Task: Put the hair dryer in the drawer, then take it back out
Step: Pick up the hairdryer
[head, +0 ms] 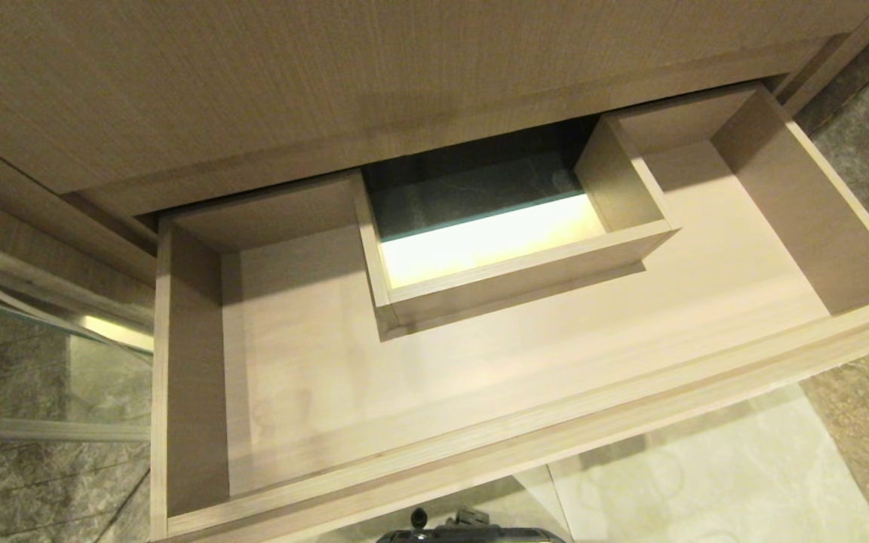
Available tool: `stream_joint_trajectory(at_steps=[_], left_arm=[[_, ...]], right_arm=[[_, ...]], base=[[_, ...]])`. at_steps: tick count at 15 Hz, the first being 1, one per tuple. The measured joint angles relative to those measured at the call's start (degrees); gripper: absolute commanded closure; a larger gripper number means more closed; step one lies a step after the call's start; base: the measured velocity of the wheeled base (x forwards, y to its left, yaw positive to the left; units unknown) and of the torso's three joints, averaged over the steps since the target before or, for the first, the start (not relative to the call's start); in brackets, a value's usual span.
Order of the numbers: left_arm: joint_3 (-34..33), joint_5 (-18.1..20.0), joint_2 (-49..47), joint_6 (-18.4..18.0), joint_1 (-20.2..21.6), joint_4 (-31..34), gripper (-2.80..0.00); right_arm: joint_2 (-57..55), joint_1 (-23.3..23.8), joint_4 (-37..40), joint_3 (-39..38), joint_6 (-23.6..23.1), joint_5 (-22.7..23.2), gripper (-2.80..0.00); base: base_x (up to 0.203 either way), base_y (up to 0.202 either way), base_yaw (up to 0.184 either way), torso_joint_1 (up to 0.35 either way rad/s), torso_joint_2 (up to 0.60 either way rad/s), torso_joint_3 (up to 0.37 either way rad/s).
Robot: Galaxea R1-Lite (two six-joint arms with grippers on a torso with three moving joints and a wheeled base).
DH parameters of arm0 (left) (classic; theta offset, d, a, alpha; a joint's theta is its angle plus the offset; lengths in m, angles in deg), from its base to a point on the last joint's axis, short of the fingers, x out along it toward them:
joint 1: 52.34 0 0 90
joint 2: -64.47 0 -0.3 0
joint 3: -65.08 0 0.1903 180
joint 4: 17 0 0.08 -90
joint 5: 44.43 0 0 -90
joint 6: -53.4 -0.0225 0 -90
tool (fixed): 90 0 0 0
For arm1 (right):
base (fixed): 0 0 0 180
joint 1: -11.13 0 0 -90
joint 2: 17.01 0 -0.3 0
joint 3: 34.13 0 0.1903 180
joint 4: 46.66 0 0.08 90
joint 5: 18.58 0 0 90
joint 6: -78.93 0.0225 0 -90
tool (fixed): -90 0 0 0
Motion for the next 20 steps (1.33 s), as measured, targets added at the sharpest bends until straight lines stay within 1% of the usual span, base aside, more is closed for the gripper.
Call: stream_joint_trajectory(at_steps=[6, 9, 20], left_arm=[[0.0, 0.0, 0.0, 0.0, 0.0, 0.0, 0.0], [0.0, 0.0, 0.0, 0.0, 0.0, -0.1, 0.0], [0.0, 0.0, 0.0, 0.0, 0.0, -0.1, 0.0]], right_arm=[[0.0, 0.0, 0.0, 0.0, 0.0, 0.0, 0.0], [0.0, 0.0, 0.0, 0.0, 0.2, -1.3, 0.0], [0.0, 0.0, 0.0, 0.0, -0.3, -0.9, 0.0]], base=[[0.0, 0.0, 0.0, 0.0, 0.0, 0.0], [-0.002, -0.003, 0.021, 0.001, 0.0, 0.002], [-0.001, -0.011, 0.167, 0.001, 0.0, 0.002]])
